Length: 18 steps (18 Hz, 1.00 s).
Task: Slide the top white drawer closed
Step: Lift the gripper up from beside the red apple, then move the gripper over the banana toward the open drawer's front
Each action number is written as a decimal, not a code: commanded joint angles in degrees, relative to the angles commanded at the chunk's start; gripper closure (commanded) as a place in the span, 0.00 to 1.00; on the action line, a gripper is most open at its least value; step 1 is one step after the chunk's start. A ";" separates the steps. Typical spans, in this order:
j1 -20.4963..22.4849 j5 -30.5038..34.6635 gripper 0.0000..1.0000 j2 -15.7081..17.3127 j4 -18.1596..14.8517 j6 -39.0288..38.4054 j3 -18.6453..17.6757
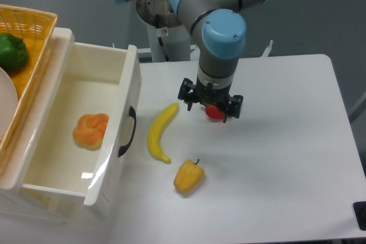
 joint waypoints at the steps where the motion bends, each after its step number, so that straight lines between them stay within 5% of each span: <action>1: 0.00 1.05 0.00 0.09 0.09 -0.78 -0.09; 18: -6.41 1.94 0.00 -3.34 2.64 -19.86 0.44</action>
